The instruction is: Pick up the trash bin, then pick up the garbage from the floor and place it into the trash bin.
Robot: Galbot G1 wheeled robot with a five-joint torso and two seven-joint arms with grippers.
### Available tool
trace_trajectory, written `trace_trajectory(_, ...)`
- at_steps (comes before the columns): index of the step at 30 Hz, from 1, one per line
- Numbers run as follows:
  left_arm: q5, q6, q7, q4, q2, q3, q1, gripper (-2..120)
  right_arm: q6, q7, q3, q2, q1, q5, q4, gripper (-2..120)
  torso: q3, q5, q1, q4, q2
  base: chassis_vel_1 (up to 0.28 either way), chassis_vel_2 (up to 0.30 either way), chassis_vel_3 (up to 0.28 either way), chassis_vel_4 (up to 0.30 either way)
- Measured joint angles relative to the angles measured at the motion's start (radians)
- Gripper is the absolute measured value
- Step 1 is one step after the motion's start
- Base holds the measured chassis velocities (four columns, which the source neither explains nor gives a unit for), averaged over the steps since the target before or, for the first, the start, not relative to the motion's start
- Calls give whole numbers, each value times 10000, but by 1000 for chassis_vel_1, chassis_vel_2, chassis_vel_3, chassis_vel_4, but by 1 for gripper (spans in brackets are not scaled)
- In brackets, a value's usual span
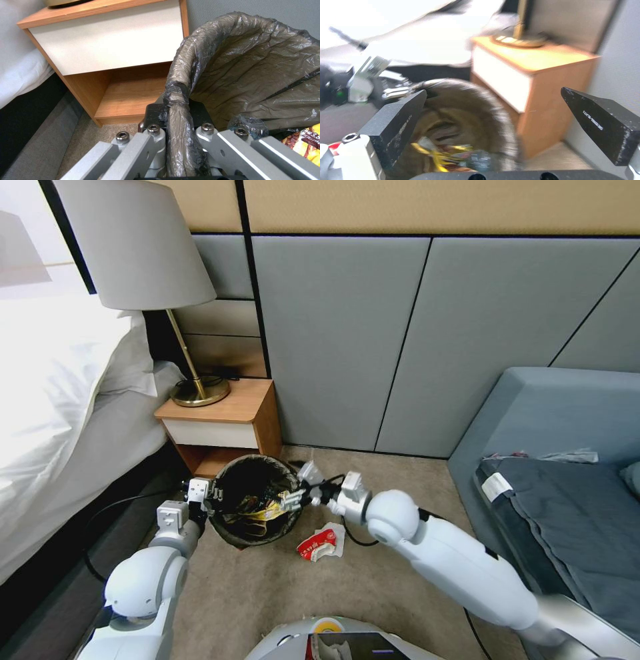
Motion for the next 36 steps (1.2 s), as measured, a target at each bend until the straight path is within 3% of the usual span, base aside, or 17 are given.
trace_trajectory(7, -62, 0, -11, 4, -7, -105, 22, 4, 224, -189, 985, -921, -967, 88, 427, 100, 0, 3, 0, -4, 0, 0, 0, 0, 0)
trace_trajectory(10, -70, 0, -12, -65, -67, -229, 114, 4, 523, -846, 1293, -1359, -1121, 135, 372, 100, 0, 3, -1, 0, 0, 0, 0, 0, 0)
trace_trajectory(13, -81, 1, -28, -100, -72, -293, 121, 4, 863, -1664, 1435, -1804, -1134, 120, 121, 100, 0, 2, 0, 3, 0, 0, 0, 0, 0)
trace_trajectory(15, -165, 28, -108, -189, -70, -339, 122, 4, 1326, -3156, 1474, -2257, -1123, -134, -575, 100, 0, 3, -1, 0, 0, 0, 0, 0, 0)
trace_trajectory(17, -179, 32, -115, -202, -70, -347, 122, 4, 1437, -3407, 1469, -2311, -1124, -261, -728, 100, 0, 2, 0, 0, 0, 0, 0, 0, 0)
trace_trajectory(18, -191, 38, -128, -220, -72, -369, 122, 4, 1692, -4127, 1443, -2392, -1133, -589, -1155, 100, -1, 2, 0, 0, 0, 0, 0, 0, 0)
trace_trajectory(29, -233, 80, -180, -264, -72, -424, 130, 4, 2745, -6635, 859, -1826, -1275, -2534, -3896, 100, 0, -2, -1, 0, 0, 0, 0, 0, 0)
trace_trajectory(36, -237, 88, -192, -254, -71, -407, 114, 4, 3005, -6696, 545, -1285, -1340, -3426, -4689, 100, 0, 2, 0, 1, 0, 0, 0, 0, 0)
